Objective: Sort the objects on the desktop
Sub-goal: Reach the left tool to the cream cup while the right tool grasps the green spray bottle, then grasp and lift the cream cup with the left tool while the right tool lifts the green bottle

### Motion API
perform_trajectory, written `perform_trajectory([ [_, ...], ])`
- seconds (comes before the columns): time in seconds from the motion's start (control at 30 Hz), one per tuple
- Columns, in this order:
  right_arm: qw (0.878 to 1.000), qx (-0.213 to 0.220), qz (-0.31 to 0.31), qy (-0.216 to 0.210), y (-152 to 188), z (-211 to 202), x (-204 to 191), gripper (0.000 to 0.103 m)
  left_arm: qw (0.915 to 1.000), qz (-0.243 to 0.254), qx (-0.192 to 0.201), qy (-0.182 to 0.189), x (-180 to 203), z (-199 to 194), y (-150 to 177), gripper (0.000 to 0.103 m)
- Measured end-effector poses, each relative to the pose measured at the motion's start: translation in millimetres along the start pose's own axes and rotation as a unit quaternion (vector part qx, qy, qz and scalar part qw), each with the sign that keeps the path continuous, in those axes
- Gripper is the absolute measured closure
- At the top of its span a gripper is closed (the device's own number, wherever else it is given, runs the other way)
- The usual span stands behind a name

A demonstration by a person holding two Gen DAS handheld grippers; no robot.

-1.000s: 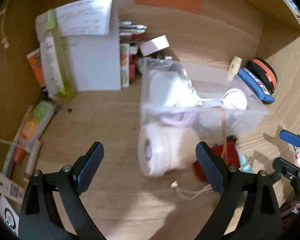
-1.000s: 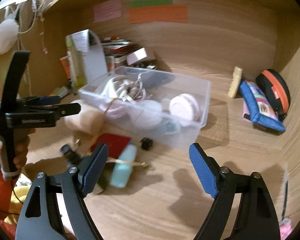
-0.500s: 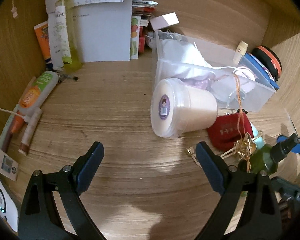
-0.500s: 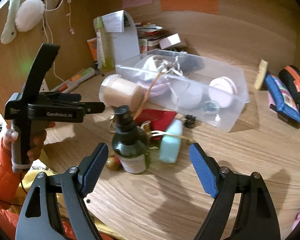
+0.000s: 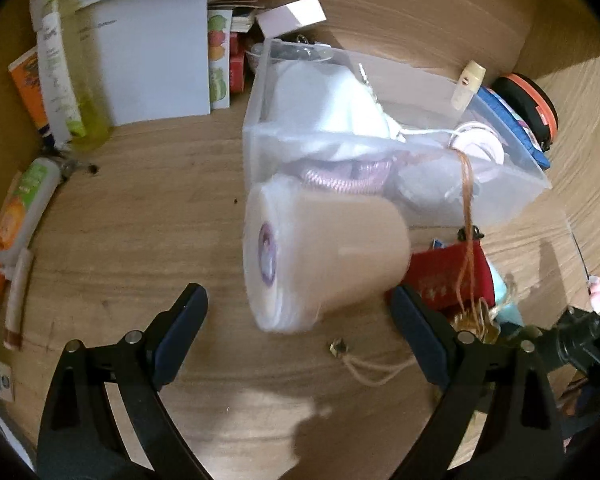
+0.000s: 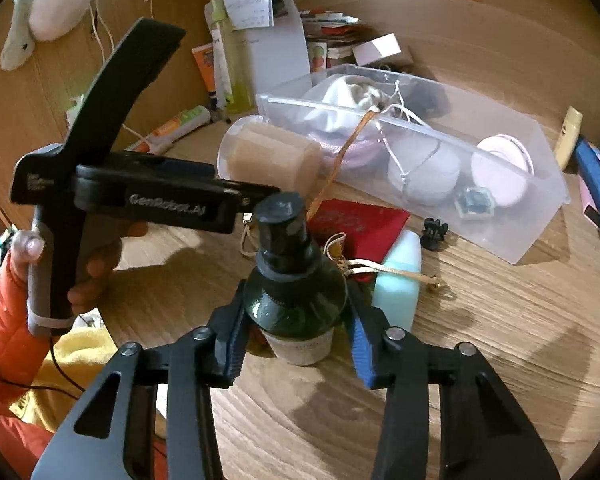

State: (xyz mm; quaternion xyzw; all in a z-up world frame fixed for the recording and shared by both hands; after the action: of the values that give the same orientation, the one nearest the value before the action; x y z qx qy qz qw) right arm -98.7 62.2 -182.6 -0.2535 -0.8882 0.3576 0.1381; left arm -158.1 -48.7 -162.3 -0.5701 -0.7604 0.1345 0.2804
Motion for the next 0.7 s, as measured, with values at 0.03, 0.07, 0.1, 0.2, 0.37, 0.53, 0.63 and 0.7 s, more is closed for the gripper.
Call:
perform_trajectory([
  [0.03, 1.000, 0.003, 0.002, 0.000, -0.1, -1.7, 1.2, 0.064, 1.0000, 0.000, -0.004, 0.006, 3.0, 2.1, -1.8, 0.007],
  [0.07, 1.000, 0.006, 0.004, 0.000, -0.6, -3.4, 2.3, 0.064, 0.9999, 0.000, -0.006, 0.009, 4.7, 3.7, -3.4, 0.007],
  [0.1, 1.000, 0.009, 0.007, 0.002, -0.5, -6.8, 5.0, 0.064, 0.9999, 0.000, -0.007, 0.009, 6.5, 5.7, -5.2, 0.007],
  [0.2, 1.000, 0.016, 0.014, 0.007, -1.2, -15.7, 12.6, 0.064, 0.9998, 0.002, -0.016, 0.012, 12.1, 13.0, -9.2, 0.007],
  [0.37, 0.999, 0.029, 0.026, 0.018, -3.7, -29.2, 25.4, 0.064, 0.9998, 0.004, -0.016, 0.008, 17.1, 23.1, -13.8, 0.008],
  [0.53, 0.998, 0.033, 0.039, 0.026, 0.4, -33.2, 38.7, 0.065, 0.9999, -0.007, -0.002, 0.012, 12.9, 21.6, -17.8, 0.018],
  [0.63, 0.998, 0.034, 0.047, 0.023, 4.6, -33.5, 43.3, 0.065, 0.9998, -0.015, 0.000, 0.015, 8.3, 18.5, -17.1, 0.018],
  [0.7, 0.998, 0.036, 0.050, 0.024, 4.6, -34.6, 44.9, 0.065, 0.9997, -0.018, 0.006, 0.015, 5.9, 14.3, -16.7, 0.019],
])
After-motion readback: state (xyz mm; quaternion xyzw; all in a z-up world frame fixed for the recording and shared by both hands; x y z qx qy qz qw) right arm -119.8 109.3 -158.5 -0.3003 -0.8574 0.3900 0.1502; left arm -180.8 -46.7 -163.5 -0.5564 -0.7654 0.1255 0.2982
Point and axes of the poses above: each gripper's, at about its wrist camera, not at the fingertips, and z roughly the way its jaws point, x to its right, y to its underside, the point moved 7 cm from there along z, roughly the way its jaws point, and after that the axes turned 15 degrees about -z, right-handed, at the moved point
